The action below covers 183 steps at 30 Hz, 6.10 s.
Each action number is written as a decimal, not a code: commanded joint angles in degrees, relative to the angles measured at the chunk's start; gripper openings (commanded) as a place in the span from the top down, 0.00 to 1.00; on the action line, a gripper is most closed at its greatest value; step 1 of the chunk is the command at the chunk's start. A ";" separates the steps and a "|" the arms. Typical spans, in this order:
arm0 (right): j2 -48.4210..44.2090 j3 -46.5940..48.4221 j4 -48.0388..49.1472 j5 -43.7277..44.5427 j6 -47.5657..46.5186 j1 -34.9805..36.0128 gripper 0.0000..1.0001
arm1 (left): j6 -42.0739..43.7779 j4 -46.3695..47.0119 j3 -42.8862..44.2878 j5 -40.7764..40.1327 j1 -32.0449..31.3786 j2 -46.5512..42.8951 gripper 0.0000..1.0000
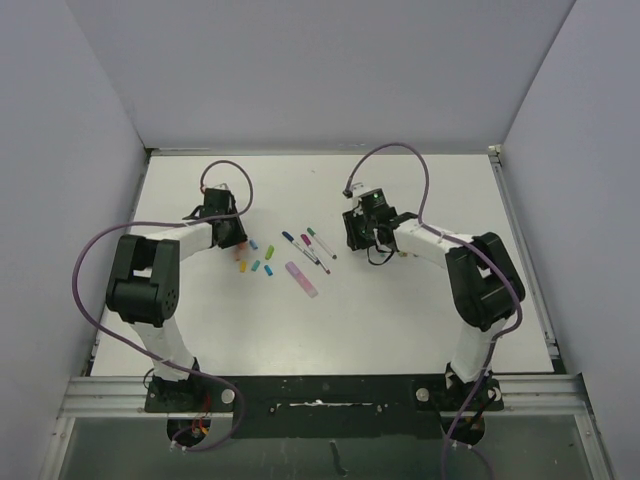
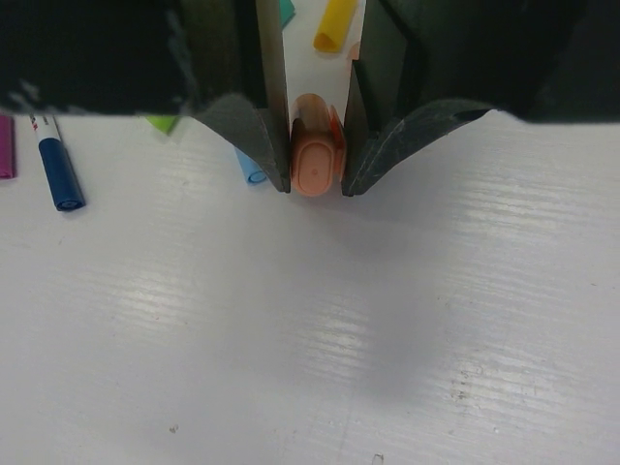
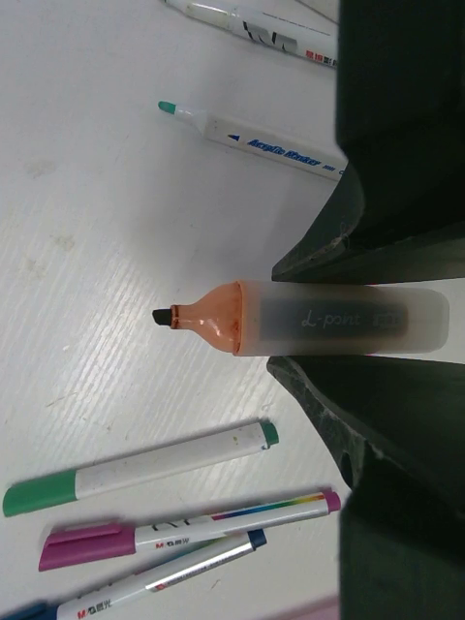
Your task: Open the pen caps
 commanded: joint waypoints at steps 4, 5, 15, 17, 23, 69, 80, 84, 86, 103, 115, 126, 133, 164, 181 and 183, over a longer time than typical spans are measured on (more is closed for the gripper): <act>3.23 3.29 2.06 -0.71 0.18 -1.78 1.00 | 0.96 0.69 2.44 0.11 0.92 0.67 0.62; 3.61 3.40 2.12 -0.67 0.31 -2.01 1.00 | 0.96 0.69 2.41 0.25 1.03 0.57 0.61; 6.29 4.62 1.22 3.82 1.07 -2.30 1.00 | 0.32 0.12 1.69 0.86 1.40 -4.95 0.49; 6.59 4.80 0.99 4.75 1.41 -2.30 0.98 | -0.01 0.12 1.18 1.34 1.39 -7.55 0.47; 8.09 5.86 -0.79 6.02 3.28 -2.61 0.83 | -1.37 1.43 -2.32 3.61 1.39 -17.47 0.45; 5.53 11.40 -0.73 4.16 -6.76 8.56 0.43 | -11.43 13.58 -21.42 15.44 0.81 -42.32 0.02; 10.01 12.21 -0.80 3.82 -6.52 8.65 0.49 | -11.91 13.64 -21.51 15.88 0.91 -43.20 0.02; 10.96 12.36 -0.57 3.44 -6.33 8.65 0.49 | -11.95 13.77 -21.51 15.88 0.88 -43.08 0.02; 11.42 12.53 -0.66 3.31 -6.35 8.67 0.51 | -12.00 13.85 -21.49 15.93 0.93 -43.06 0.02; 16.56 12.77 -5.34 -1.95 -2.86 6.81 0.90 | -12.64 13.82 -21.54 16.08 0.69 -44.11 0.02; 0.96 1.94 7.59 0.11 -2.67 6.19 1.00 | -18.24 22.93 -24.22 13.13 -5.12 -39.11 0.06; -13.40 -9.19 14.95 -2.23 -0.43 11.57 1.00 | -22.48 32.05 -19.89 11.85 -13.54 -26.63 0.07; -16.40 -10.06 15.39 -1.24 -0.46 15.67 1.00 | -24.53 35.67 -18.68 12.42 -14.75 -22.84 0.09; -20.12 -12.23 19.07 -0.85 -1.78 19.28 1.00 | -28.17 42.37 -20.79 14.78 -16.95 -22.11 0.71; -20.20 -11.28 18.38 1.24 -2.38 19.30 0.49 | -28.57 44.02 -19.82 17.36 -17.94 -20.12 1.00; -19.58 -10.73 18.15 1.28 -2.47 19.26 0.48 | -28.57 44.03 -19.31 17.73 -18.52 -20.01 1.00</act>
